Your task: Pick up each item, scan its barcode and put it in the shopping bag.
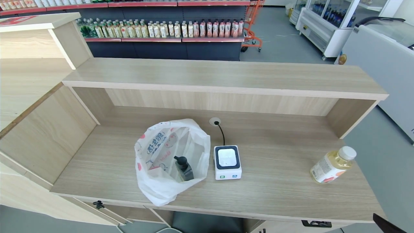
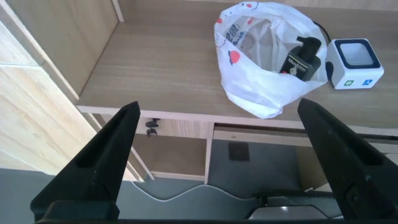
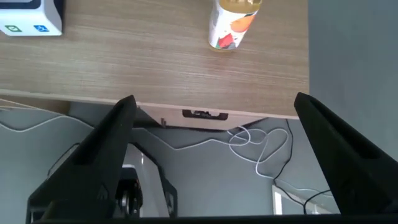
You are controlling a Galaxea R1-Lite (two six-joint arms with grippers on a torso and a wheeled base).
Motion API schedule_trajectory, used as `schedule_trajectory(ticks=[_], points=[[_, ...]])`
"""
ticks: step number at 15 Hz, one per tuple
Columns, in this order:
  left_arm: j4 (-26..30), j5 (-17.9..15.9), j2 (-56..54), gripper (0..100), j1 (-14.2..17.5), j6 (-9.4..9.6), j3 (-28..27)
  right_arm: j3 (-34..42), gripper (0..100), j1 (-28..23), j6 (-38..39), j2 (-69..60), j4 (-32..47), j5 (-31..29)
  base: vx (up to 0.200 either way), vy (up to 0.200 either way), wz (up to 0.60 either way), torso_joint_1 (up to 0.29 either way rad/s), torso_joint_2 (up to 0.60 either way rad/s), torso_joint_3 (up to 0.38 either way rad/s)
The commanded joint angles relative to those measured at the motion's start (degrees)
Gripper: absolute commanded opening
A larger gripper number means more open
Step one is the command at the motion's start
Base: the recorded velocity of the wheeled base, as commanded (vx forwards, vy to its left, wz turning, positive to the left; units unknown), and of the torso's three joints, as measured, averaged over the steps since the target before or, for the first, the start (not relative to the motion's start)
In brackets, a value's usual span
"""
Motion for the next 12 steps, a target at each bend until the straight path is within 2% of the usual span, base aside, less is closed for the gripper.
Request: schedule_trajectory(ticks=[1,12], points=[[-0.04,-0.02,0.09,100,0.01,-0.03,0.0,0.05,100,-0.02,-0.13,-0.09,0.12,0.04,0.0,-0.2,0.0,0.002,0.01,-0.002],[-0.04,-0.02,0.09,100,0.01,0.06,0.0,3.3,100,0.07,-0.39,-0.71,0.3,0.83,0.0,-0.2,0.0,0.003,0.0,0.004]])
